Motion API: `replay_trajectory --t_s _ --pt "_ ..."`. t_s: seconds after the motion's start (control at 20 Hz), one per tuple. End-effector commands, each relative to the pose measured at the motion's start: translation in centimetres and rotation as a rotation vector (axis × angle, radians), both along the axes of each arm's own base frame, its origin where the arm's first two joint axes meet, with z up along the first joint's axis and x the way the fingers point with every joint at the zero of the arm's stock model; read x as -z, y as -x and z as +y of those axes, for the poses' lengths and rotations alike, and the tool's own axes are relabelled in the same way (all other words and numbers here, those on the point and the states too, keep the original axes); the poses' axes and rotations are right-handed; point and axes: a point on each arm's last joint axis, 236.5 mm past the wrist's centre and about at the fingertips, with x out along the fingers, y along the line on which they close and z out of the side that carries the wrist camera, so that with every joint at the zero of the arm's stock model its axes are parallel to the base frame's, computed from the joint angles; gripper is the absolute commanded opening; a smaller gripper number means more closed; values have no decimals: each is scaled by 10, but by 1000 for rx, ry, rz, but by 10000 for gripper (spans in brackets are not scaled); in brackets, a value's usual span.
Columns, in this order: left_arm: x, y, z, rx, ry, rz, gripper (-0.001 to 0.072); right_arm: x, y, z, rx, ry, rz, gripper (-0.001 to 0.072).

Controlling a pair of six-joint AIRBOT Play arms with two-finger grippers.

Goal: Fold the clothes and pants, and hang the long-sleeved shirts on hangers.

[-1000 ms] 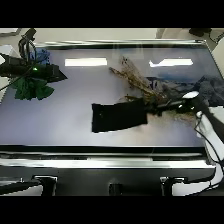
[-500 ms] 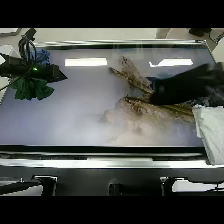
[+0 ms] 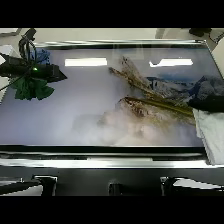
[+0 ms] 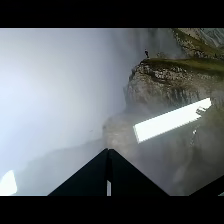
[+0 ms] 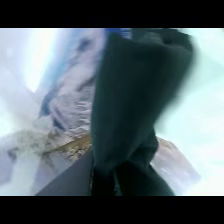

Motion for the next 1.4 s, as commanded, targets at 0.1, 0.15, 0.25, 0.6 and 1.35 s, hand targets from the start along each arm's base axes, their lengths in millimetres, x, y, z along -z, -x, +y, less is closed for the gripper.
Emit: replay_trajectory --t_s 0.1,0.15,0.25,0.6,1.35 --pt "0 0 0 0 0 0 27 46 100 -26 159 -45 339 39" --pt "0 0 0 0 0 0 27 60 114 -27 166 -42 405 39" --pt "0 0 0 0 0 1 27 94 138 -19 169 -69 510 39" --pt "0 0 0 -2 1 0 27 179 199 10 265 -157 638 39" --pt "-58 -27 -2 -51 60 -193 25 10 73 -67 179 302 70 701"
